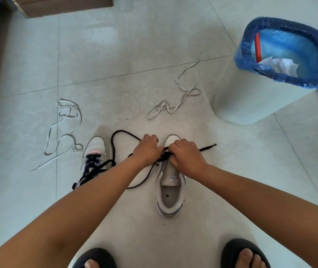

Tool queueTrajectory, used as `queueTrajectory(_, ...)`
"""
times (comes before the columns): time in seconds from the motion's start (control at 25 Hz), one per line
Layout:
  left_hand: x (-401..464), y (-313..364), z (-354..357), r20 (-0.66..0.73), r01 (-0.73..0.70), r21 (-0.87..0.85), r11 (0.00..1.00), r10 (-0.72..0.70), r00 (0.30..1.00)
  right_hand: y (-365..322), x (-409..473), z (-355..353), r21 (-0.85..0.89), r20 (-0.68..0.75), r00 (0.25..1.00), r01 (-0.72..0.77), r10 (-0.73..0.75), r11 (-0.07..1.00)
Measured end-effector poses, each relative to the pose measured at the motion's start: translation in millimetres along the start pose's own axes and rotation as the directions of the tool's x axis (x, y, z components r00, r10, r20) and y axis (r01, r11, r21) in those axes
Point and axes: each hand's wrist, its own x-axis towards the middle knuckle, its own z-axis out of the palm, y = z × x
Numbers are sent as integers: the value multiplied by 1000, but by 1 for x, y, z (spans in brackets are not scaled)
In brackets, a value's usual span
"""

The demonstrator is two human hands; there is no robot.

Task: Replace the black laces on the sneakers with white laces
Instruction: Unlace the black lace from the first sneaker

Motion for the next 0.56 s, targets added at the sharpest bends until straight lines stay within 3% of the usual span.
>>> queueTrajectory(0.04, 7, 1, 2, 48, -20, 48, 999, 18, 999, -5, 2, -5, 261, 69, 985, -172, 159, 950)
queueTrajectory(0.08, 12, 0, 5, 61, -29, 84, 996, 24, 998, -8, 3, -10, 500, 182, 929, -370, 323, 783)
queueTrajectory(0.12, 14, -2, 6, 51, -29, 114, 993, 24, 998, -9, 3, -18, 689, 280, 863, -486, 421, 538)
queueTrajectory(0.16, 17, -7, 6, 34, -25, 131, 991, 20, 999, -10, 0, -32, 817, 322, 831, -486, 453, 310)
queueTrajectory(0.2, 18, -14, 3, 21, -14, 133, 991, 11, 1000, -8, -8, -47, 887, 294, 833, -420, 469, 190)
queueTrajectory(0.4, 12, -33, -2, 65, -8, -170, 985, 19, 998, 19, -73, -129, 993, 116, 850, -84, 514, -86)
queueTrajectory(0.48, 7, -26, 3, 143, -47, -193, 980, 76, 987, 30, -94, -153, 989, 132, 844, -79, 520, -123)
queueTrajectory(0.56, 7, -17, 8, 166, -94, -157, 983, 120, 979, 38, -106, -165, 977, 210, 850, -194, 483, -83)
